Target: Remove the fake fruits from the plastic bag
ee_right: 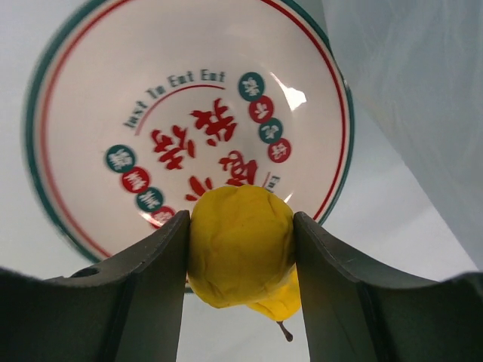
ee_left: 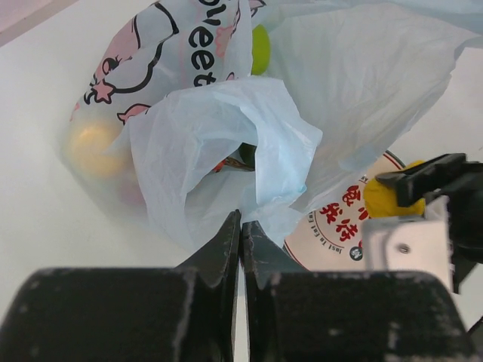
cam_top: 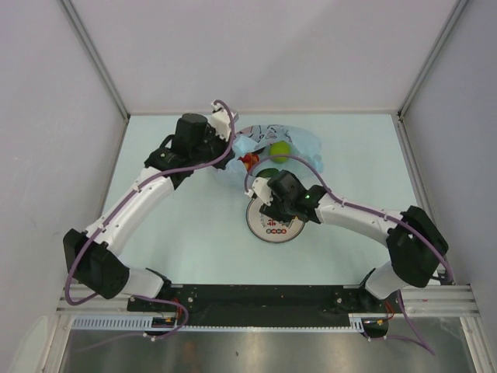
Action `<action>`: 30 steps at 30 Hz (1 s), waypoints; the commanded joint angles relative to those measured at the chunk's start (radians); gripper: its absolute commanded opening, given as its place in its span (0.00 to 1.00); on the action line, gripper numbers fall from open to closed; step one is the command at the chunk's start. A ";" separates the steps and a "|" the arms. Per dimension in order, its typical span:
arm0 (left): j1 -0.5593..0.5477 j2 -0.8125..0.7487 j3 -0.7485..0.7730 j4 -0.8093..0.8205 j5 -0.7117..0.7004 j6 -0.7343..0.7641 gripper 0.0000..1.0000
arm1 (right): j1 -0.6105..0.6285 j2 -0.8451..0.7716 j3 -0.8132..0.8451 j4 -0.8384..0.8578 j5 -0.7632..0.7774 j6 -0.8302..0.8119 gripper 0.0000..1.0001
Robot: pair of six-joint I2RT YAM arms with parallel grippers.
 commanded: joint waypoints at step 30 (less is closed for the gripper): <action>0.013 -0.175 -0.044 -0.084 0.027 0.151 0.02 | -0.114 -0.094 0.338 -0.078 -0.238 0.101 0.67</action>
